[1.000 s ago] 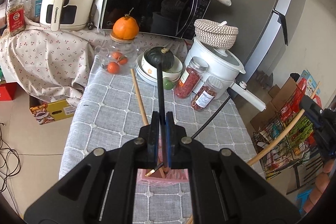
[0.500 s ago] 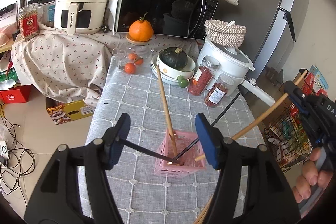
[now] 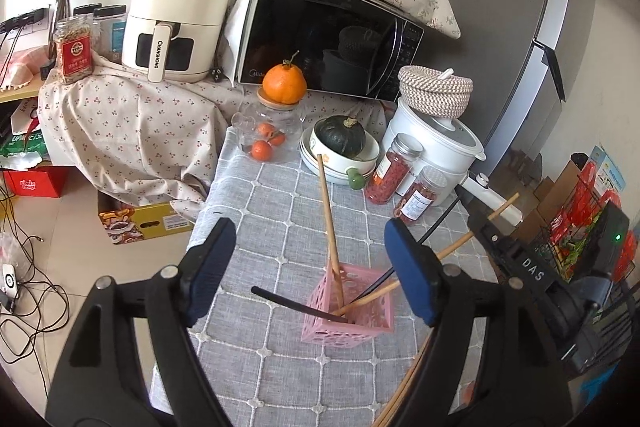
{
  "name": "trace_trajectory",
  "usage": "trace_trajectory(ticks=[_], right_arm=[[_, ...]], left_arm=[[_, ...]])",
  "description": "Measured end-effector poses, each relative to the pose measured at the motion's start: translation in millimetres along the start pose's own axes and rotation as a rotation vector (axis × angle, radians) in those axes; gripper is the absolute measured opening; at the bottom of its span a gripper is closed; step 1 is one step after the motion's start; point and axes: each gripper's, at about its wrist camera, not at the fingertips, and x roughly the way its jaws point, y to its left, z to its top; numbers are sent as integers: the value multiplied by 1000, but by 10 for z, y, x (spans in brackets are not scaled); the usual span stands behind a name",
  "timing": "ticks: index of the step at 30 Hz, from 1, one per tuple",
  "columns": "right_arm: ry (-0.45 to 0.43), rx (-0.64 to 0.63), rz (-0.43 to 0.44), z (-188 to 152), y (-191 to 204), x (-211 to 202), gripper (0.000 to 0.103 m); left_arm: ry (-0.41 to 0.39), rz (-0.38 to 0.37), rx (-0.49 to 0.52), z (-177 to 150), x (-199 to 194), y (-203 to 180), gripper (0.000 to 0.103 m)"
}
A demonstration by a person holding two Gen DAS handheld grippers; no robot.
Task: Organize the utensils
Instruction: 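Lower the bamboo chopstick into the basket with the right tool and open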
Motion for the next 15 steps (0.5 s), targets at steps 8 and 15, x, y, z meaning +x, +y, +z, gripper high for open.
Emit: trace_trajectory(ticks=[8, 15], right_arm=[[102, 10, 3, -180, -33, 135, 11], [159, 18, -10, -34, -90, -133, 52]], left_arm=[[24, 28, 2, -61, -100, 42, 80], [97, 155, 33, -265, -202, 17, 83]])
